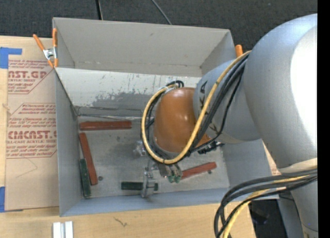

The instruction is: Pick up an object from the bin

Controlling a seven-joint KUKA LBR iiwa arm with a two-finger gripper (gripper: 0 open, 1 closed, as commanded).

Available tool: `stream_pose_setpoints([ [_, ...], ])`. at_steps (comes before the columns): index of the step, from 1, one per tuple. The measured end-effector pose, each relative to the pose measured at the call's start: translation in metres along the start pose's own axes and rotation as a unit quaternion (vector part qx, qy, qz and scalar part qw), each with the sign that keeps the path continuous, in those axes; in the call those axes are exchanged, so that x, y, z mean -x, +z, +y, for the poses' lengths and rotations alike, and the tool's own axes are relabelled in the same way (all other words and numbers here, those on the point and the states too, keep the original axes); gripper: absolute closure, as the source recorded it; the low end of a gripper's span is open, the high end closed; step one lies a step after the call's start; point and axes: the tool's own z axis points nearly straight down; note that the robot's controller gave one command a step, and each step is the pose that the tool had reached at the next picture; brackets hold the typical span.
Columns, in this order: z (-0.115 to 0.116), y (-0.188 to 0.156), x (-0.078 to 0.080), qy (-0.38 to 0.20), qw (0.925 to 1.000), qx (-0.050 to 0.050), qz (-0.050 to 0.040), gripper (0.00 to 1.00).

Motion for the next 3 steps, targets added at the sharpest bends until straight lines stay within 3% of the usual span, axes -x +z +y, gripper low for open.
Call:
stream_pose_setpoints([
  [1, 0.011, 0.008, -0.001, 0.002, 1.0, 0.001, 0.0005, 0.0],
  [2, 0.058, -0.009, 0.029, 0.022, 0.9998, 0.001, 0.0004, 1.0],
  [3, 0.058, -0.009, 0.029, 0.022, 0.9998, 0.001, 0.0005, 0.0],
])
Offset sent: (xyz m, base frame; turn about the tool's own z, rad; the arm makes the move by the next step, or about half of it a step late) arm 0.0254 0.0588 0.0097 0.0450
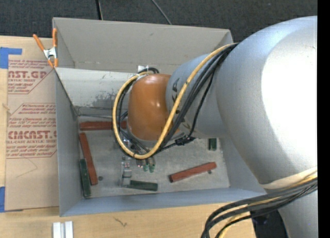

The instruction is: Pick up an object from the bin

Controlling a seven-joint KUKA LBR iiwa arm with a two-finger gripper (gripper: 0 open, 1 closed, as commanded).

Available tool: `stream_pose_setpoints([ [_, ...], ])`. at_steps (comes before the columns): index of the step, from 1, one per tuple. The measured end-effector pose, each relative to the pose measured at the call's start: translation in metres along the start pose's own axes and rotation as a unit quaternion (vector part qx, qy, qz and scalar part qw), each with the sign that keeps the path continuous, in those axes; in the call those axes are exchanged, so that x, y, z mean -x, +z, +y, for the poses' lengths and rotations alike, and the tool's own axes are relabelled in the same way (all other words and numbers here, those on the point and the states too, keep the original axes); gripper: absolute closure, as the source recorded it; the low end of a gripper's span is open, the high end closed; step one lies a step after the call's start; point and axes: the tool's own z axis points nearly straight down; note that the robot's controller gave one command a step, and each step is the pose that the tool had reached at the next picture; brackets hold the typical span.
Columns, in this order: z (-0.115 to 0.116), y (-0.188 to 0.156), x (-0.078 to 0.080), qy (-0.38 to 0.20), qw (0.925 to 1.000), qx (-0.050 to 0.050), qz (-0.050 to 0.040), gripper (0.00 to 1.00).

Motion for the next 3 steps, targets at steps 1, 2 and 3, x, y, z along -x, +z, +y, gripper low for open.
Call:
stream_pose_setpoints([
  [1, 0.0, 0.0, 0.0, 0.0, 1.0, 0.0, 0.0, 0.0],
  [2, -0.028, 0.003, -0.019, -0.004, 1.0, -0.001, 0.0002, 0.0],
  [3, -0.052, -0.001, -0.012, -0.028, 0.9996, -0.001, 0.0005, 0.0],
])
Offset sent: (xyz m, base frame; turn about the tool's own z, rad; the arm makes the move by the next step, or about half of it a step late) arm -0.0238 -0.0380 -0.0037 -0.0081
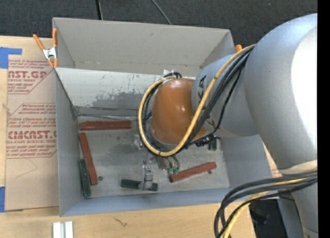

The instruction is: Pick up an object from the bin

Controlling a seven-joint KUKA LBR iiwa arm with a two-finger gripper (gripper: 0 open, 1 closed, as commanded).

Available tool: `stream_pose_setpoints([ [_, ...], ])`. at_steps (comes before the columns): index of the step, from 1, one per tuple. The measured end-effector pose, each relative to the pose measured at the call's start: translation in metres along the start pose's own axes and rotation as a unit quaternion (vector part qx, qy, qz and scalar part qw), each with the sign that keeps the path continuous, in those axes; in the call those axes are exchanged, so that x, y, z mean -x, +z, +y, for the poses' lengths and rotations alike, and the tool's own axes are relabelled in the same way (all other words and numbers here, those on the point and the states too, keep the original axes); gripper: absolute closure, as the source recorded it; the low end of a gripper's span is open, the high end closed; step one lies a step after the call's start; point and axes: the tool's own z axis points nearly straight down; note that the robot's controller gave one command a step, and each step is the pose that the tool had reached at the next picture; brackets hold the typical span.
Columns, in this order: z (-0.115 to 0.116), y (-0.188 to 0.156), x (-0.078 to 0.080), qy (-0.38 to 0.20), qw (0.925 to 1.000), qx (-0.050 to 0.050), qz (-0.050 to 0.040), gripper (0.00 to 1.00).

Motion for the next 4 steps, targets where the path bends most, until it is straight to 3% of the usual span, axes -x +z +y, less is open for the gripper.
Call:
stream_pose_setpoints([
  [1, -0.006, 0.022, -0.019, -0.159, 0.9872, 0.001, -0.0001, 1.0],
  [3, -0.006, 0.021, -0.019, -0.159, 0.9872, 0.001, 0.0004, 1.0],
  [4, -0.005, -0.035, -0.017, -0.166, 0.9862, 0.0, -0.0008, 1.0],
])
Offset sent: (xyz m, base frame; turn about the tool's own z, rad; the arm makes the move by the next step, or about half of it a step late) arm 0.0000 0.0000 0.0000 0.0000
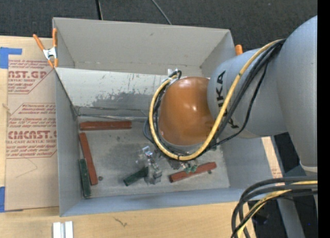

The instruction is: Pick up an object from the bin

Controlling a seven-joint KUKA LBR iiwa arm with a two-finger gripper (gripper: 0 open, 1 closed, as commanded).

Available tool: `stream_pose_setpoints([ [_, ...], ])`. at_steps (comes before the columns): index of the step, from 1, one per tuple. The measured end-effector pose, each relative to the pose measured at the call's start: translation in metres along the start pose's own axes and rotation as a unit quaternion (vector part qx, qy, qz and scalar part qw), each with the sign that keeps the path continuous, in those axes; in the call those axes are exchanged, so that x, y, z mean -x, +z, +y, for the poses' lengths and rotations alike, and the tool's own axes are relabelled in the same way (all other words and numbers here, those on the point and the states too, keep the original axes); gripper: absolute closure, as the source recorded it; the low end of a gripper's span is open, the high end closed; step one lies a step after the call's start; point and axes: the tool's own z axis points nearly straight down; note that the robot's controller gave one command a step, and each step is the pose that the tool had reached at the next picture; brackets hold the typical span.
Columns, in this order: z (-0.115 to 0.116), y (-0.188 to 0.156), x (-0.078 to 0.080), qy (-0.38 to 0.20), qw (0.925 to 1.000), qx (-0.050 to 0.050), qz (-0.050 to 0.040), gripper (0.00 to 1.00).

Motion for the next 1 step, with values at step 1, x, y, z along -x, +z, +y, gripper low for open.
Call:
stream_pose_setpoints([
  [1, -0.0035, -0.1304, 0.0153, -0.031, 0.9995, 0.0, -0.0011, 1.0],
])
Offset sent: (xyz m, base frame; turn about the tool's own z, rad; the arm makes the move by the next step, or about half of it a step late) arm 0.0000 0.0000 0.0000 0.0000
